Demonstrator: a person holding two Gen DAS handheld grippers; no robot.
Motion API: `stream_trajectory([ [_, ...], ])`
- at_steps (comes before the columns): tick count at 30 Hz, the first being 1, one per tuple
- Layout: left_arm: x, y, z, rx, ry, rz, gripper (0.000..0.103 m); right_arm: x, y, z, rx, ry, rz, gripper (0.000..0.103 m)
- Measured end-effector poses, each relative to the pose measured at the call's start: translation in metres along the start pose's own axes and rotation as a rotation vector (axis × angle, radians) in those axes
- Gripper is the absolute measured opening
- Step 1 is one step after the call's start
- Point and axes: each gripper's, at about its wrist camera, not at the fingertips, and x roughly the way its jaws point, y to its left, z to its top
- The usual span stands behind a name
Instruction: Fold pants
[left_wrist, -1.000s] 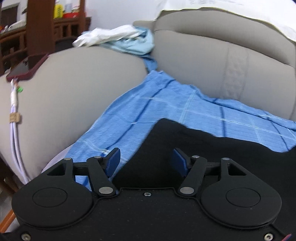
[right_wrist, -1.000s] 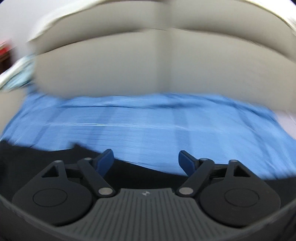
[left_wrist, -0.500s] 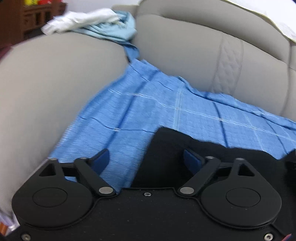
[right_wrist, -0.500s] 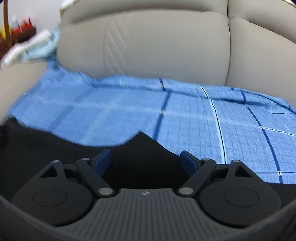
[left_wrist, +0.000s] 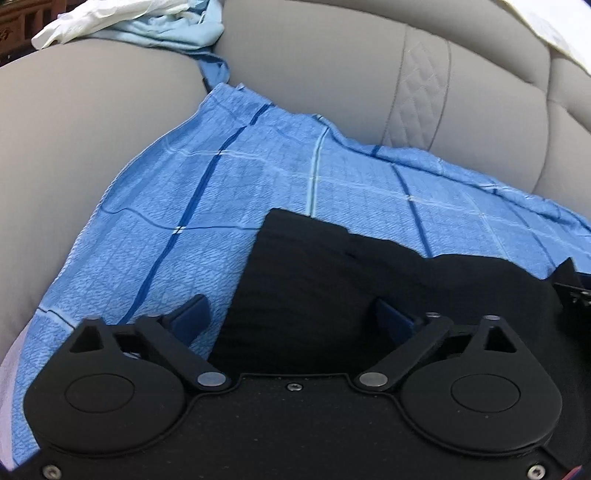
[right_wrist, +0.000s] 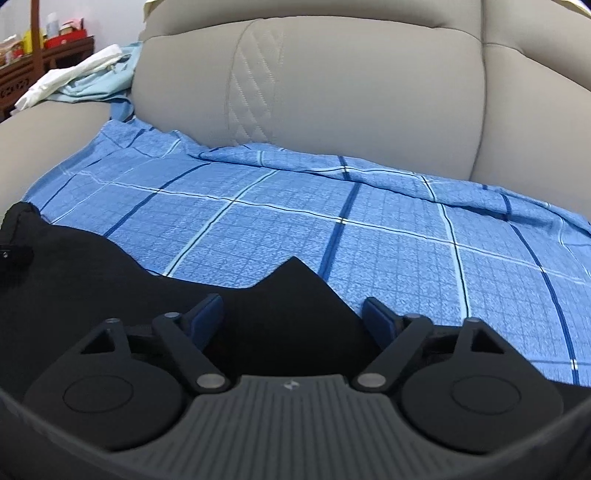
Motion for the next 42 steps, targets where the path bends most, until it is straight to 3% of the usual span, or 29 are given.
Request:
stream_trajectory([
  [4, -0.004, -0.004, -0.001, 0.020, -0.012, -0.018, 0.075, -0.003, 0.003, 0.000, -0.031, -0.006, 0.020, 0.069],
  [6, -0.007, -0.005, -0.002, 0.019, -0.024, -0.009, 0.063, -0.004, 0.004, 0.000, -0.037, -0.014, 0.028, 0.062],
  [9, -0.017, -0.006, -0.005, 0.018, -0.074, 0.029, 0.045, -0.007, 0.009, 0.000, -0.040, -0.036, 0.037, 0.031],
  [11, -0.025, -0.011, -0.004, 0.035, -0.105, 0.069, 0.042, -0.009, 0.015, 0.000, -0.041, -0.052, 0.019, 0.019],
  [14, -0.031, -0.015, 0.001, 0.053, -0.142, 0.123, 0.040, -0.006, 0.020, 0.001, -0.026, -0.077, -0.007, 0.016],
  [17, -0.033, -0.005, 0.012, 0.015, -0.148, 0.140, 0.040, 0.000, 0.019, 0.010, 0.020, -0.098, -0.016, 0.009],
  [22, -0.030, 0.010, 0.035, 0.006, -0.158, 0.176, 0.040, 0.007, 0.023, 0.035, 0.058, -0.144, 0.003, 0.005],
  [25, -0.018, 0.013, 0.037, 0.007, -0.085, 0.182, 0.044, 0.019, 0.029, 0.042, 0.061, -0.107, -0.002, 0.010],
  [26, -0.017, 0.012, 0.035, 0.015, -0.069, 0.189, 0.048, 0.023, 0.032, 0.041, 0.052, -0.087, -0.031, 0.036],
  [27, -0.019, 0.009, 0.031, 0.031, -0.070, 0.200, 0.052, 0.023, 0.033, 0.039, 0.044, -0.079, -0.045, 0.040],
  [28, -0.023, 0.007, 0.027, 0.045, -0.078, 0.211, 0.053, 0.021, 0.035, 0.035, 0.034, -0.079, -0.051, 0.051],
  [29, -0.028, 0.004, 0.023, 0.057, -0.086, 0.222, 0.062, 0.015, 0.037, 0.029, 0.019, -0.085, -0.042, 0.064],
  [30, -0.034, 0.002, 0.020, 0.066, -0.096, 0.231, 0.068, 0.009, 0.039, 0.024, 0.001, -0.095, -0.032, 0.069],
  [33, -0.060, -0.002, 0.012, 0.078, -0.136, 0.239, 0.075, -0.022, 0.048, 0.004, -0.088, -0.125, -0.024, 0.074],
  [36, -0.089, -0.003, 0.001, 0.049, -0.162, 0.200, 0.079, -0.059, 0.055, -0.025, -0.154, -0.159, -0.045, 0.080],
  [42, -0.107, -0.004, -0.028, -0.054, -0.086, 0.099, 0.077, -0.104, 0.065, -0.085, -0.101, -0.155, -0.088, 0.083],
])
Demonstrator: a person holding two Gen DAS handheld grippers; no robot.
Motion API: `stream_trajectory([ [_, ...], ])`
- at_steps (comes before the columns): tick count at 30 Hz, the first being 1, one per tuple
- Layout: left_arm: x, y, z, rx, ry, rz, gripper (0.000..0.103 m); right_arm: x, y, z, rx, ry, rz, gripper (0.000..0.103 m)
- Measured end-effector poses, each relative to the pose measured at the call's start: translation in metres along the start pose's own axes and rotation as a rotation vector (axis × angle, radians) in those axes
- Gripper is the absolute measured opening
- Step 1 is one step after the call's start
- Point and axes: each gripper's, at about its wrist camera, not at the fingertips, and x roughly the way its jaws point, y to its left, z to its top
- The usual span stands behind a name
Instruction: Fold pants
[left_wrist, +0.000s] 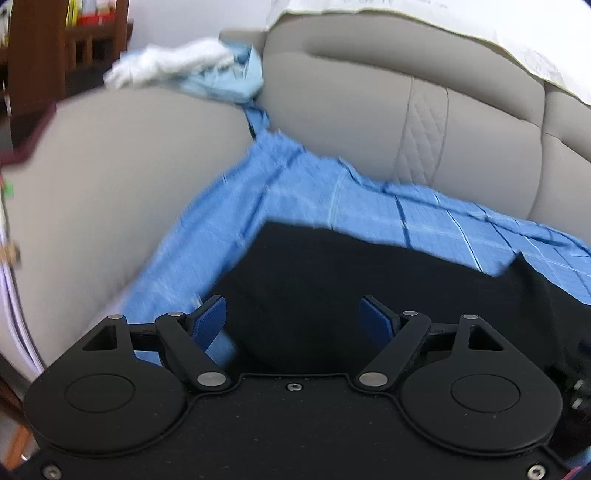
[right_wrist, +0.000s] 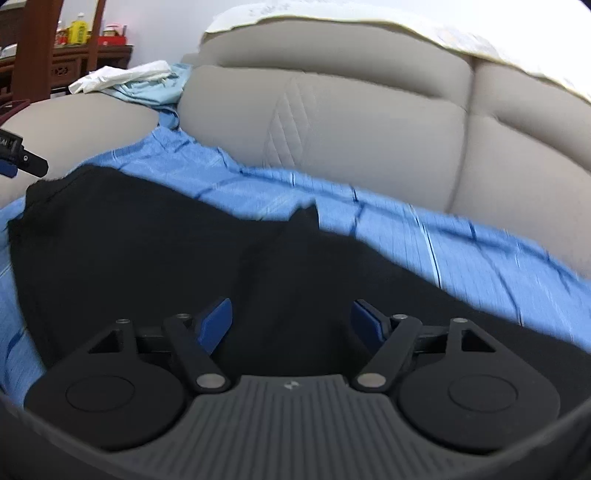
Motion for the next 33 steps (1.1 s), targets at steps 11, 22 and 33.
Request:
stream_trajectory([
  [11, 0.042, -0.009, -0.034, -0.099, 0.050, 0.203, 0.070, -0.048, 0.036, -0.064, 0.091, -0.008, -0.044, 0.084],
  [22, 0.039, -0.024, -0.037, -0.011, 0.000, 0.279, 0.049, -0.069, -0.033, -0.086, 0.278, -0.005, -0.241, 0.083],
  [33, 0.016, -0.045, -0.035, 0.036, -0.040, 0.315, 0.044, -0.102, -0.105, -0.111, 0.438, -0.015, -0.446, 0.084],
])
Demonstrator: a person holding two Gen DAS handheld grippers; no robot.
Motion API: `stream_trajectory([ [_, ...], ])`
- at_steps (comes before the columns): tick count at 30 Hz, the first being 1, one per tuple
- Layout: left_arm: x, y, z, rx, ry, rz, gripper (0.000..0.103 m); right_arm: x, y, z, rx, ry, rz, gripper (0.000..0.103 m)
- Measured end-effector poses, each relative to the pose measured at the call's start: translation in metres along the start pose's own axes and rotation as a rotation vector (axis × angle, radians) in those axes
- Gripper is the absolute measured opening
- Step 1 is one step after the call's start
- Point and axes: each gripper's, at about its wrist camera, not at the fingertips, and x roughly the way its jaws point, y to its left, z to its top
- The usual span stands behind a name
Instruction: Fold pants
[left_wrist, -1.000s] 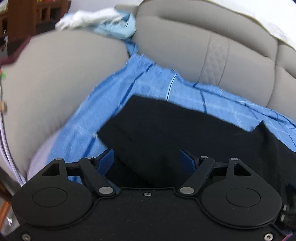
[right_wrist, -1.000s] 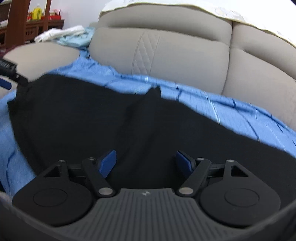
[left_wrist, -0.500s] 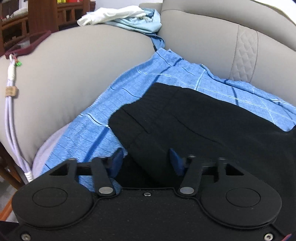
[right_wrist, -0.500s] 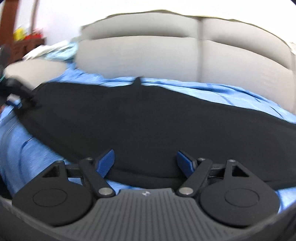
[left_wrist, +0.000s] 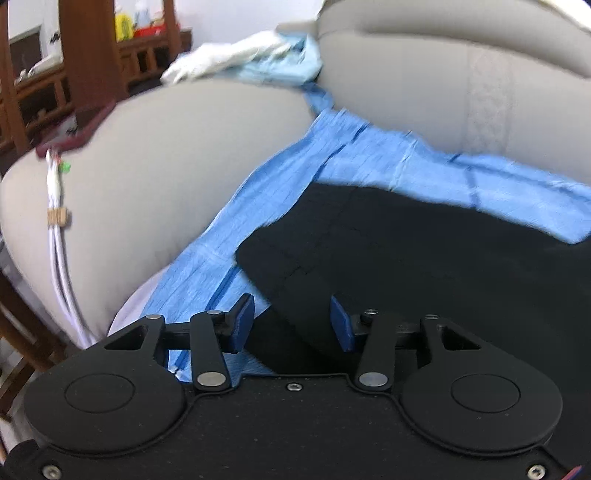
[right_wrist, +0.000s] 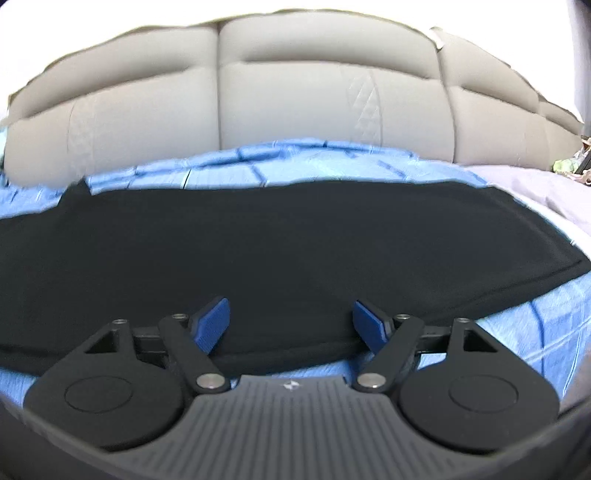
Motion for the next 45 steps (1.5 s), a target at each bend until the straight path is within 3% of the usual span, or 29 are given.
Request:
stream_trajectory([
  [4, -0.028, -0.029, -0.001, 0.038, -0.076, -0.117, 0.045, 0.012, 0.004, 0.017, -0.002, -0.035, 0.091, 0.084],
  [7, -0.036, -0.058, -0.012, 0.115, -0.086, -0.190, 0.047, 0.027, 0.006, 0.026, 0.017, -0.035, 0.161, 0.084],
  [13, -0.021, -0.084, -0.035, 0.152, 0.023, -0.233, 0.048, 0.046, -0.046, 0.027, 0.169, 0.001, 0.056, 0.083],
  [18, -0.019, -0.080, -0.041, 0.150, 0.020, -0.236, 0.053, 0.044, -0.117, 0.027, 0.297, 0.013, -0.142, 0.083],
  [22, -0.019, -0.083, -0.041, 0.175, 0.013, -0.223, 0.055, 0.042, -0.175, 0.028, 0.442, 0.000, -0.251, 0.083],
  [24, -0.018, -0.084, -0.040, 0.181, 0.010, -0.217, 0.056, 0.043, -0.196, 0.033, 0.508, -0.028, -0.260, 0.083],
  [26, -0.018, -0.085, -0.040, 0.183, 0.008, -0.213, 0.056, 0.048, -0.209, 0.038, 0.545, -0.083, -0.186, 0.084],
  [28, -0.017, -0.086, -0.040, 0.180, 0.012, -0.209, 0.057, 0.063, -0.218, 0.045, 0.559, -0.071, -0.127, 0.084],
  [34, -0.015, -0.084, -0.037, 0.169, 0.031, -0.206, 0.060, 0.073, -0.239, 0.049, 0.534, 0.013, -0.310, 0.076],
  [40, -0.014, -0.086, -0.035, 0.176, 0.038, -0.197, 0.061, 0.047, -0.288, 0.038, 0.648, 0.032, -0.479, 0.075],
  [43, -0.014, -0.087, -0.035, 0.168, 0.044, -0.195, 0.063, 0.033, -0.314, 0.028, 0.729, 0.036, -0.500, 0.076],
  [45, -0.013, -0.086, -0.035, 0.165, 0.046, -0.191, 0.064, 0.032, -0.330, 0.019, 0.802, 0.051, -0.447, 0.077],
])
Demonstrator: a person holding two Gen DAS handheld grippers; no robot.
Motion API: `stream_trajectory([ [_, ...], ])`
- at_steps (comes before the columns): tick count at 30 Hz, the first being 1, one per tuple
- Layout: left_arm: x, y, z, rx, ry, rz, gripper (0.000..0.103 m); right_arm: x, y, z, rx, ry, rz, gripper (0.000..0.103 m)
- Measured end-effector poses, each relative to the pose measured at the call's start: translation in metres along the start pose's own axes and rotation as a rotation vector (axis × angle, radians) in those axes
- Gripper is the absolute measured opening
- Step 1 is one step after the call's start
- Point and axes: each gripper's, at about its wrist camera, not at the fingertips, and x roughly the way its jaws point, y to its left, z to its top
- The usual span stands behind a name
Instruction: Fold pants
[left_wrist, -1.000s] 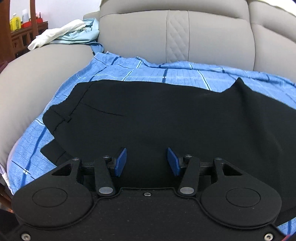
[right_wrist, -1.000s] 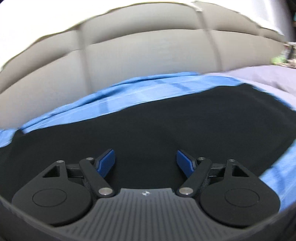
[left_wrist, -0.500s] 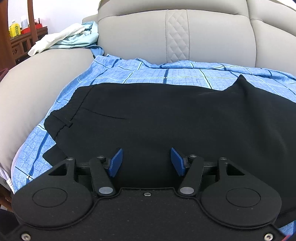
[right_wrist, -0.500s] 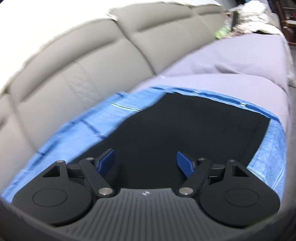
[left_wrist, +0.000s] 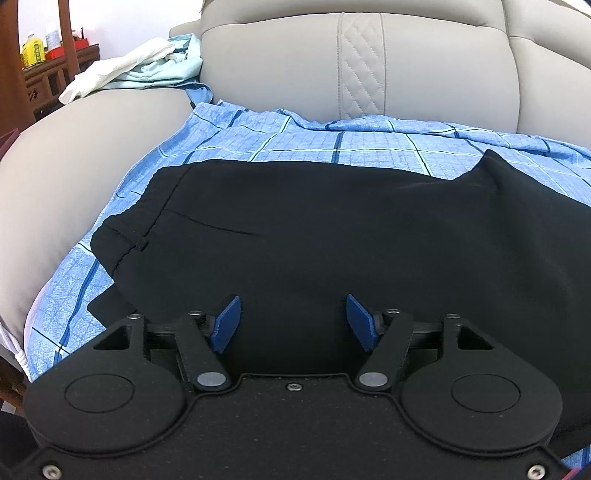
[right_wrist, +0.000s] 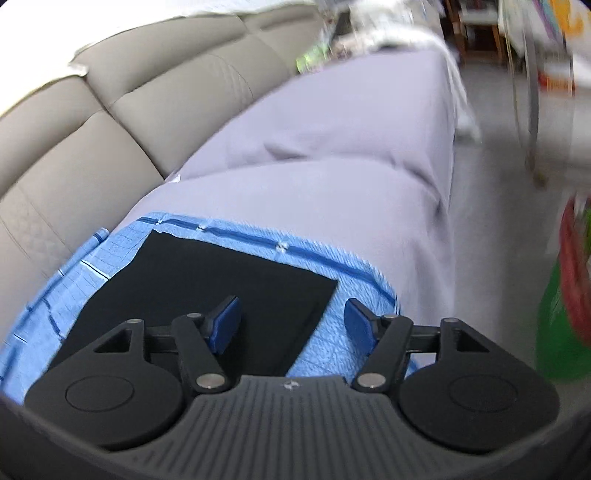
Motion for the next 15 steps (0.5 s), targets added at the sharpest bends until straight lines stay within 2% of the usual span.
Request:
stream_trajectory([
  [3, 0.000, 0.000, 0.000, 0.002, 0.001, 0.006, 0.065, 0.002, -0.005, -0.004, -0.007, 0.003, 0.020, 0.077],
  [4, 0.000, -0.001, 0.000, 0.004, 0.001, 0.008, 0.065, 0.003, -0.003, -0.006, -0.027, 0.002, 0.024, 0.074],
  [7, 0.000, -0.001, 0.000, 0.004, -0.001, 0.012, 0.065, 0.004, 0.006, -0.010, -0.067, 0.006, 0.004, 0.075],
  [10, 0.000, -0.001, 0.000, 0.003, -0.002, 0.012, 0.066, -0.001, 0.007, -0.013, -0.063, 0.016, 0.038, 0.075],
  [15, 0.001, 0.001, 0.000, 0.006, -0.001, 0.008, 0.068, 0.008, 0.002, 0.002, -0.040, 0.030, 0.075, 0.076],
])
